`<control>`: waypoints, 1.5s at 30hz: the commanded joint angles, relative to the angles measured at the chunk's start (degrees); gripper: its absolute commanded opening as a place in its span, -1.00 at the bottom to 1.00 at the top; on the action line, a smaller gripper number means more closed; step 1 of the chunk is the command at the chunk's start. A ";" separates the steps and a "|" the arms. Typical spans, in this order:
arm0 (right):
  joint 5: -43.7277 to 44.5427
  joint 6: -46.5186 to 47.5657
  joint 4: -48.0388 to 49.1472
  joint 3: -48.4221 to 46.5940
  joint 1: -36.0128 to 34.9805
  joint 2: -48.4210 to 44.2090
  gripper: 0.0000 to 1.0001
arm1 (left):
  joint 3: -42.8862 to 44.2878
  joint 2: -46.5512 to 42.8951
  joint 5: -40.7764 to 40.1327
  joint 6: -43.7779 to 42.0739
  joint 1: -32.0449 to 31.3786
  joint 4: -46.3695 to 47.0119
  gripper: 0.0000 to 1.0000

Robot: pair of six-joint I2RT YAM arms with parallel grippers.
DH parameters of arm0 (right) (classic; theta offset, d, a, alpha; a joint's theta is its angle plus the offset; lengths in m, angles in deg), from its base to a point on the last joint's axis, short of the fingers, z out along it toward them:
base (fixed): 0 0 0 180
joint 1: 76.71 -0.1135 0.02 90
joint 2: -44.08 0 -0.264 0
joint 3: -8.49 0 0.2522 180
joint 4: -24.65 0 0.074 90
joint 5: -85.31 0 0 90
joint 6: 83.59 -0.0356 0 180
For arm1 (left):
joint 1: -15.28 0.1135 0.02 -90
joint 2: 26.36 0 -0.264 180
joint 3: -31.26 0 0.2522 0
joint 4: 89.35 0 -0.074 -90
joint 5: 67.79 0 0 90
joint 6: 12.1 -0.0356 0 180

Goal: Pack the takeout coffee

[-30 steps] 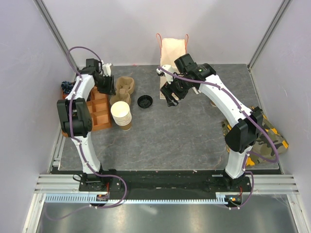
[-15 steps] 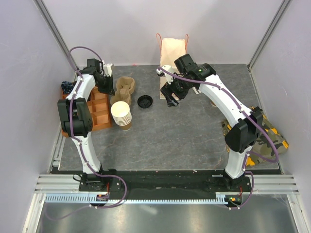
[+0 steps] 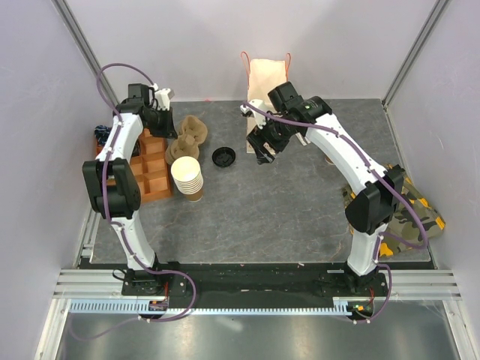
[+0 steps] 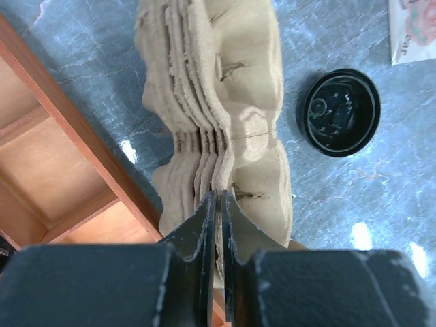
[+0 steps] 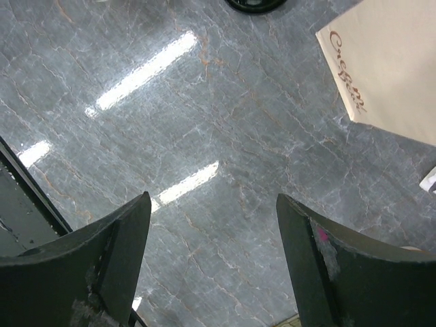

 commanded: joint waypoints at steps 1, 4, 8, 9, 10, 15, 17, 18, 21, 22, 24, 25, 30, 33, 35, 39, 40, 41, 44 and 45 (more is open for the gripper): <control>-2.17 0.12 0.29 -4.67 -0.26 2.05 0.64 | 2.92 -3.17 2.33 2.00 0.05 1.41 -0.96; -2.88 0.21 0.29 -7.83 -0.26 4.15 0.64 | 3.27 -2.47 3.73 3.05 0.84 1.49 -0.96; -3.76 -0.58 0.46 -12.31 -0.18 6.88 0.64 | 3.62 -1.06 6.62 4.55 2.51 2.10 -0.96; -4.19 -0.93 0.55 -12.84 -0.35 7.32 0.64 | 3.53 -0.63 7.33 5.07 3.03 2.28 -0.96; -4.28 -1.02 0.64 -13.11 -0.35 7.85 0.64 | 3.53 -0.36 8.56 5.95 3.99 2.55 -0.96; -4.11 -1.73 3.63 -13.37 -0.97 8.82 0.64 | 3.53 1.57 9.27 6.14 5.50 2.37 -0.96; -4.02 -1.73 4.24 -13.98 -1.32 9.43 0.64 | 3.18 1.75 8.57 5.70 5.50 2.29 -0.96; -3.85 -1.99 4.42 -14.08 -1.49 9.70 0.64 | 2.75 2.19 8.22 5.87 5.59 2.29 -0.96; -3.84 -2.69 6.35 -13.38 -1.58 9.61 0.64 | 2.30 3.33 7.87 7.00 6.20 2.55 -0.96; -4.02 -3.48 7.83 -12.42 -1.49 9.53 0.64 | 2.30 4.46 8.48 7.45 6.29 2.64 -0.96; -4.02 -4.10 9.42 -11.44 -1.67 9.00 0.64 | 2.39 5.44 9.18 8.50 6.38 2.81 -0.96; -3.85 -4.54 11.26 -10.48 -1.76 8.82 0.64 | 2.39 6.40 10.05 8.77 6.38 2.90 -0.96; -2.70 -7.17 16.28 -10.47 -2.55 9.17 0.63 | 3.09 8.52 12.08 12.02 6.29 3.25 -0.96; -0.86 -9.10 20.32 -10.21 -3.33 9.26 0.62 | 3.36 9.75 12.96 12.64 6.29 3.34 -0.96; 1.85 -10.86 23.74 -9.60 -4.04 9.35 0.61 | 3.44 10.36 13.14 12.81 6.29 3.25 -0.96; 6.60 -12.71 30.77 -8.54 -6.76 10.14 0.59 | 2.74 10.54 14.63 13.60 6.03 3.25 -0.96; 8.09 -13.06 31.66 -8.71 -7.46 10.40 0.59 | 2.57 10.37 14.81 13.52 6.03 3.16 -0.96; 9.41 -13.50 32.62 -8.89 -7.91 10.84 0.58 | 2.22 10.36 15.24 13.78 5.94 3.25 -0.96; 16.53 -17.71 37.45 -9.24 -10.28 12.51 0.47 | 1.69 10.19 15.42 13.96 5.94 3.25 -0.96; 21.51 -19.90 39.56 -9.42 -11.59 13.64 0.35 | 1.51 9.84 15.42 14.04 5.94 3.34 -0.96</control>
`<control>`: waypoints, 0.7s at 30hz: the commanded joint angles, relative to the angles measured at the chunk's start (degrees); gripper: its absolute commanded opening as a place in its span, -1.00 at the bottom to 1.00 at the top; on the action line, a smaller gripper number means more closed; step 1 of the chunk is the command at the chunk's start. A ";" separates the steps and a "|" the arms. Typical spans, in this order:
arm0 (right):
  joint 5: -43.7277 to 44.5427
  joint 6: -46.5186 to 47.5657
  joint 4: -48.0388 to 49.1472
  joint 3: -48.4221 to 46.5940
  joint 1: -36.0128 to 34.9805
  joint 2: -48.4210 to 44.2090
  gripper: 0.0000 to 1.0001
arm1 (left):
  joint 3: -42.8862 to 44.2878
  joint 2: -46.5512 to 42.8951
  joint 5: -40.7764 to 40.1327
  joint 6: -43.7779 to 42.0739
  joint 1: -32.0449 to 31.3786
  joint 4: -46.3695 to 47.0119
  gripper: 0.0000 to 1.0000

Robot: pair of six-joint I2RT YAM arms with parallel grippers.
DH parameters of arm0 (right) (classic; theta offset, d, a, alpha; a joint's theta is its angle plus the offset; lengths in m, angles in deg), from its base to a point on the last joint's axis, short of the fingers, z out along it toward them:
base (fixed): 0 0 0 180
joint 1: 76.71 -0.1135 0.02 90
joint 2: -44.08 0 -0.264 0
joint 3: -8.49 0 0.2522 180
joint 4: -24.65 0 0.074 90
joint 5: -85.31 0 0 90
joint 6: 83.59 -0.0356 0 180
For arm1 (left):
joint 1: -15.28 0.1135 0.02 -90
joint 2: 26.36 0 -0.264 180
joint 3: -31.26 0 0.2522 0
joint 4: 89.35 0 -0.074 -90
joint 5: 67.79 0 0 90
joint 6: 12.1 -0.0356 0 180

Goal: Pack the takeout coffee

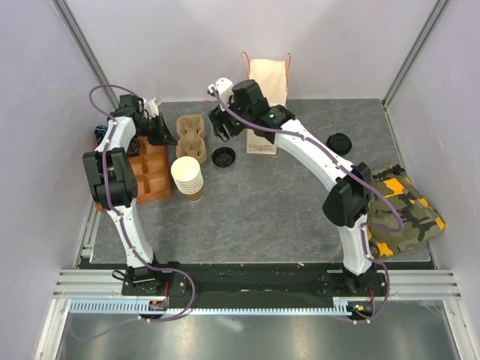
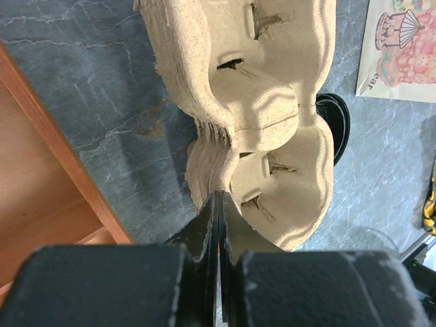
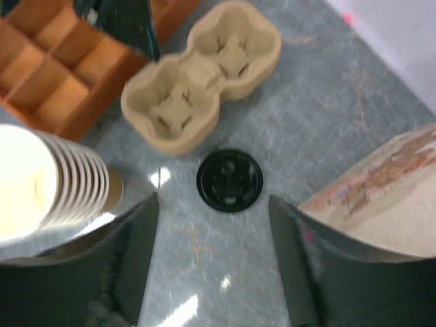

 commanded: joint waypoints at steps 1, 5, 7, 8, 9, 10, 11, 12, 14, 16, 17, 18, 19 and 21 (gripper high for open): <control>14.58 -7.11 10.92 -1.35 -3.82 3.42 0.30 | 0.03 0.13 2.35 2.18 -0.29 1.35 -0.96; 19.16 -12.03 13.82 -3.38 -5.40 7.98 0.08 | -0.77 -0.66 2.09 2.18 -0.55 1.79 -0.96; 19.16 -13.78 14.35 -4.95 -5.41 9.92 0.08 | -0.77 -0.92 1.48 2.09 -0.56 1.79 -0.96; 19.34 -14.40 14.44 -5.48 -5.41 11.76 0.08 | -0.68 -0.92 1.30 2.09 -0.64 1.70 -0.96; 19.43 -14.93 14.62 -6.27 -5.41 12.56 0.10 | -0.68 -1.01 1.13 2.00 -0.64 1.79 -0.96; 19.43 -15.54 14.79 -6.54 -5.41 13.27 0.10 | -0.68 -1.27 0.95 1.91 -0.64 1.79 -0.96; 19.78 -16.60 15.23 -6.63 -5.41 14.49 0.10 | -0.77 -1.10 0.86 1.83 -0.64 1.79 -0.96; 19.95 -17.04 15.93 -6.72 -5.41 15.03 0.11 | -0.77 -1.19 0.69 1.83 -0.64 1.79 -0.96; 20.22 -17.74 16.64 -7.16 -5.41 16.60 0.08 | -0.85 -1.19 0.60 1.74 -0.64 1.79 -0.96; 20.39 -18.19 17.34 -7.86 -5.41 17.58 0.01 | -0.94 -1.19 0.51 1.56 -0.64 1.70 -0.96; 20.57 -18.71 17.60 -8.21 -5.41 18.45 -0.02 | -0.94 -1.19 0.42 1.47 -0.73 1.79 -0.96; 20.66 -18.89 18.04 -8.65 -5.41 18.98 -0.02 | -0.94 -1.19 0.16 1.47 -0.73 1.79 -0.96; 20.40 -19.06 18.22 -9.00 -5.41 19.33 -0.03 | -0.94 -1.27 0.16 1.39 -0.82 1.70 -0.96; 20.31 -19.42 18.92 -9.53 -5.49 20.30 -0.03 | -1.03 -1.36 0.16 1.30 -0.73 1.79 -0.96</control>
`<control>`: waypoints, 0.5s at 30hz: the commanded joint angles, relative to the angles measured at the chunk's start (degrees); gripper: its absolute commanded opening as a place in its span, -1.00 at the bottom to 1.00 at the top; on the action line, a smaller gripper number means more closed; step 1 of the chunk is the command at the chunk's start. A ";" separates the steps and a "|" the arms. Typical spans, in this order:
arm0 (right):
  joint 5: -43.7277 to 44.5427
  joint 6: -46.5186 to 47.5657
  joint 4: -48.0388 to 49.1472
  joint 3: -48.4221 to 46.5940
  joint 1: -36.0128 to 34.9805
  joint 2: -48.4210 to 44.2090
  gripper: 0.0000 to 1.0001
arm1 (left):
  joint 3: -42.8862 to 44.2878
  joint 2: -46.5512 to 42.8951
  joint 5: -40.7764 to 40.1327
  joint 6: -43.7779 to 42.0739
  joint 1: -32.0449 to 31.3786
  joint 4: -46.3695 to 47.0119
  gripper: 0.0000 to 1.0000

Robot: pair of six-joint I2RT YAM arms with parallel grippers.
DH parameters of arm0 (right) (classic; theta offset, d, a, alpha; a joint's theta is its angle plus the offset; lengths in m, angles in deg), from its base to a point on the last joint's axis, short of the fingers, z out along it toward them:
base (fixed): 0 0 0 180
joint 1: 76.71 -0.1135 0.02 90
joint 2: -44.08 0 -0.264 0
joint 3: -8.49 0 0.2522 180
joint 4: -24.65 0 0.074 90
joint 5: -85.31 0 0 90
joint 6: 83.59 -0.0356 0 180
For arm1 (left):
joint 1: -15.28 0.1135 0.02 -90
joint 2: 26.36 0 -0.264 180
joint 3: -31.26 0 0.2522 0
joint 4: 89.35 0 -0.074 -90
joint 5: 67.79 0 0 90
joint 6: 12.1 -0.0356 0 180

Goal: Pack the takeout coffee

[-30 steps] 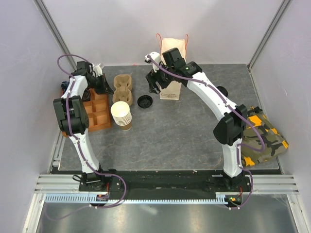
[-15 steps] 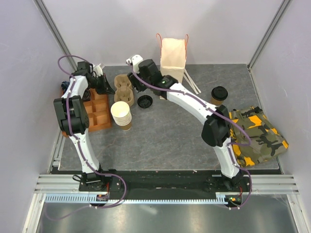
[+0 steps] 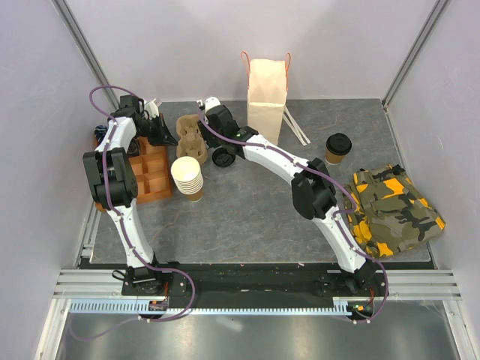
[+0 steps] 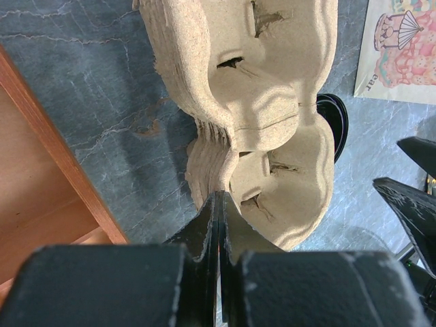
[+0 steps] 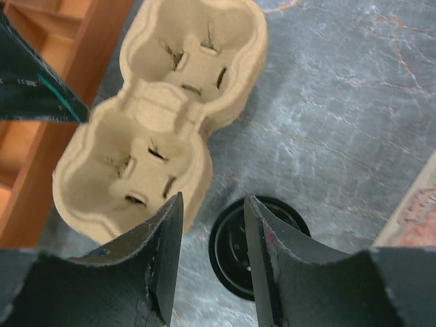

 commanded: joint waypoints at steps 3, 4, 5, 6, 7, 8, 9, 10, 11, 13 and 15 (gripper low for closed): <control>-0.13 -3.02 4.98 -4.29 -0.09 1.62 -0.06 | -0.84 -1.63 0.05 0.16 -0.60 1.51 -0.96; -0.75 -3.20 5.07 -4.29 -0.01 1.79 -0.08 | -0.92 -1.63 -0.04 0.07 -0.60 1.51 -0.96; -1.27 -3.64 5.24 -4.29 -0.01 2.06 -0.10 | -0.92 -1.63 -0.21 -0.19 -0.60 1.42 -0.96; -1.63 -3.82 5.42 -4.37 0.08 2.23 -0.11 | -0.92 -1.63 -0.13 -0.28 -0.60 1.42 -0.96; -2.15 -4.25 5.42 -4.46 0.00 2.58 -0.17 | -0.92 -1.71 -0.13 -0.37 -0.60 1.51 -0.96; -2.16 -4.43 5.60 -4.72 -0.01 2.85 -0.19 | -0.92 -1.71 -0.21 -0.37 -0.60 1.59 -0.96; -2.07 -4.61 5.51 -4.73 -0.01 3.02 -0.21 | -0.92 -1.80 -0.21 -0.37 -0.60 1.51 -0.96; -2.07 -4.96 5.51 -4.73 -0.01 3.29 -0.22 | -0.84 -1.71 -0.13 -0.45 -0.60 1.51 -0.96; -2.16 -5.14 5.51 -4.55 0.08 3.38 -0.22 | -0.92 -1.71 -0.13 -0.46 -0.60 1.59 -0.96; -2.42 -5.93 5.60 -4.46 0.08 3.55 -0.23 | -0.75 -1.71 -0.21 -0.46 -0.60 1.59 -0.96; -2.60 -6.19 5.60 -4.46 0.35 3.82 -0.23 | -0.84 -1.71 -0.30 -0.46 -0.60 1.68 -0.96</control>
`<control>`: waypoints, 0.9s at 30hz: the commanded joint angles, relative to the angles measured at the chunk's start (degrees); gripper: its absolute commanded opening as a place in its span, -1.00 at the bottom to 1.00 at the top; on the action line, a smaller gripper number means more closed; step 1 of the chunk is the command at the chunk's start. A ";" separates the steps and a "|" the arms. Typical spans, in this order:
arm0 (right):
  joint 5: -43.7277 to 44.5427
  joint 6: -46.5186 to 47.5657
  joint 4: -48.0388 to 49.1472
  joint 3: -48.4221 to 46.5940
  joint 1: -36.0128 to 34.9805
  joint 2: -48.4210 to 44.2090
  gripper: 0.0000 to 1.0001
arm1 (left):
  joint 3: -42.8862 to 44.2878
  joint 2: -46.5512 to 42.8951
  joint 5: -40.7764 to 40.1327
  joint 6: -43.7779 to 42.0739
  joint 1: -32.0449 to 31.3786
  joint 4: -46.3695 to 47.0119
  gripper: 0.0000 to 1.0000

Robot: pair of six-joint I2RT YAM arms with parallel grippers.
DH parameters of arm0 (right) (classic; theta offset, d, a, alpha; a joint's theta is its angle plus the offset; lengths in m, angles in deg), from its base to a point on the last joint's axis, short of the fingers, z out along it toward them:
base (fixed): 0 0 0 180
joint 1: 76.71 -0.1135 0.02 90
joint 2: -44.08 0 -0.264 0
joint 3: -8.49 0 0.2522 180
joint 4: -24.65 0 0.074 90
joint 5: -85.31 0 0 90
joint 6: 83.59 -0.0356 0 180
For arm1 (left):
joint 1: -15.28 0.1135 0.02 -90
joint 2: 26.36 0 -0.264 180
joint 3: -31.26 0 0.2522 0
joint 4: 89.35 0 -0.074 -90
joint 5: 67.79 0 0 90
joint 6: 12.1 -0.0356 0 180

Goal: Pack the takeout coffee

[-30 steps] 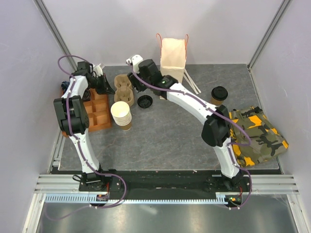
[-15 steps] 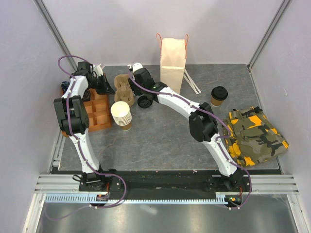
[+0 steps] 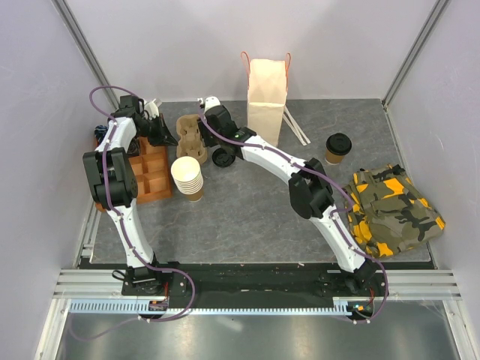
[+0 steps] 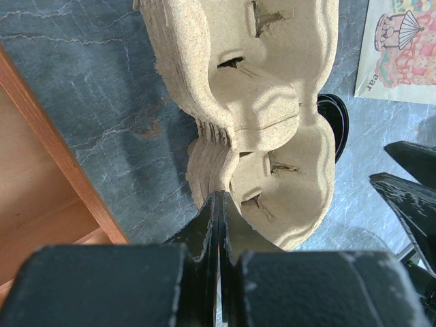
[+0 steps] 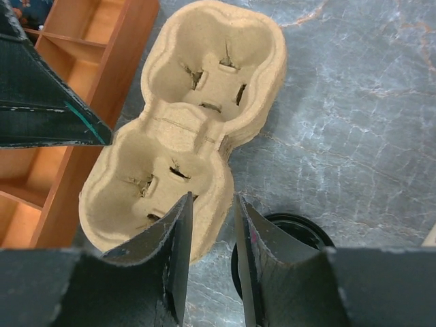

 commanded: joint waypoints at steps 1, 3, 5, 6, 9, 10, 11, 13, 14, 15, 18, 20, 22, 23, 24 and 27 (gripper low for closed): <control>-0.96 -2.32 2.10 -2.56 0.52 1.78 -0.24 | -0.53 -1.58 -0.37 -0.43 -0.60 1.33 -0.96; -1.40 -2.76 2.19 -2.56 0.78 2.05 -0.24 | -0.53 -1.32 -0.28 -0.43 -0.60 1.33 -0.96; -2.10 -3.37 2.19 -2.56 1.14 2.57 -0.24 | -0.53 -1.41 -0.37 -0.43 -0.60 1.42 -0.96; -2.28 -3.47 2.19 -2.56 1.22 2.75 -0.25 | -0.53 -1.32 -0.37 -0.43 -0.60 1.33 -0.96; -2.89 -3.91 2.19 -2.47 1.40 3.02 -0.26 | -0.62 -1.23 -0.46 -0.43 -0.60 1.42 -0.96; -3.15 -3.91 2.19 -2.47 1.49 3.10 -0.31 | -0.70 -1.32 -0.46 -0.43 -0.60 1.51 -0.96; -3.42 -3.99 2.19 -2.56 1.58 3.19 -0.32 | -0.71 -1.32 -0.54 -0.43 -0.60 1.51 -0.96; -4.21 -4.17 2.28 -2.56 1.66 3.37 -0.36 | -0.88 -1.23 -0.54 -0.43 -0.60 1.60 -0.96; -4.56 -4.35 2.36 -2.73 1.66 3.45 -0.36 | -0.88 -1.14 -0.54 -0.52 -0.60 1.68 -0.96; -5.26 -4.61 2.36 -2.74 1.58 3.54 -0.37 | -0.88 -1.32 -0.46 -0.52 -0.60 1.68 -0.96; -6.58 -5.14 2.72 -2.82 1.75 3.89 -0.40 | -0.88 -1.23 -0.46 -0.52 -0.60 1.68 -0.96; -7.02 -5.40 2.72 -2.74 1.75 3.98 -0.42 | -0.88 -1.32 -0.63 -0.52 -0.60 1.68 -0.96; -7.29 -5.40 2.72 -2.82 1.67 4.16 -0.42 | -0.88 -1.23 -0.54 -0.61 -0.60 1.77 -0.96; -7.37 -5.49 2.72 -2.82 1.75 4.16 -0.42 | -0.88 -1.23 -0.54 -0.61 -0.60 1.68 -0.96; -7.46 -5.66 2.80 -2.82 1.75 4.25 -0.43 | -0.88 -1.23 -0.54 -0.61 -0.69 1.77 -0.96; -7.46 -5.84 2.98 -2.91 1.84 4.42 -0.46 | -0.97 -1.23 -0.63 -0.70 -0.60 1.68 -0.96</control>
